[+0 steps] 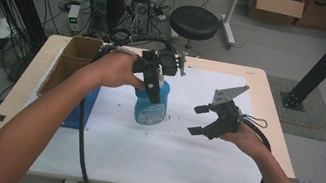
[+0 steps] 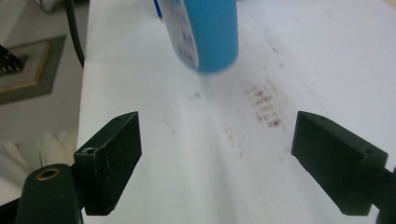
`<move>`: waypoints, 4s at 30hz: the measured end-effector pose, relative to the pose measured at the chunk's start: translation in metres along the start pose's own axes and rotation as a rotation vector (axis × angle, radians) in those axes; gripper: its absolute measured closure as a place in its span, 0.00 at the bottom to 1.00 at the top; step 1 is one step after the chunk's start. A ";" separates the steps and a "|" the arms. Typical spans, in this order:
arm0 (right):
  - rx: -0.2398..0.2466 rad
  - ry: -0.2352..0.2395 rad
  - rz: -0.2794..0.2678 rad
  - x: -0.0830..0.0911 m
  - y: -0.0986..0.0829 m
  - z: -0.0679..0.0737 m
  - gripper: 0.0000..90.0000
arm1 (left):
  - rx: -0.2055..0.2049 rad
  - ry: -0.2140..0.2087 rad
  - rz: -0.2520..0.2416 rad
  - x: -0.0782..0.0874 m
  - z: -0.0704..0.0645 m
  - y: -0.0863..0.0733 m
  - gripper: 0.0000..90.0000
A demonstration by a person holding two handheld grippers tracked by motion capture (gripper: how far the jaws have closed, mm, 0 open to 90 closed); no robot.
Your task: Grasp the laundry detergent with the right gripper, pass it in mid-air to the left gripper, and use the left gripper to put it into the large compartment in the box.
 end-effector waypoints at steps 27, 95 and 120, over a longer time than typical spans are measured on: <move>-0.097 -0.112 0.278 0.074 -0.020 0.020 0.18 | 0.558 0.142 0.081 0.054 0.062 -0.034 0.42; -0.089 -0.127 0.284 0.088 -0.038 0.026 0.18 | 1.191 0.265 0.248 0.025 0.087 -0.202 0.42; -0.120 -0.119 0.300 0.080 -0.046 0.020 0.18 | 1.151 0.209 0.312 -0.059 0.067 -0.220 0.42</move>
Point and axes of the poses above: each handheld gripper's, and its own axes: x roughly backward along the jaws, y roughly out of its top, z roughly to its left, the point moved 2 cm from there along -x, roughly forward along the jaws, and after that the axes turned 14 degrees about y, right-handed, at the moved point
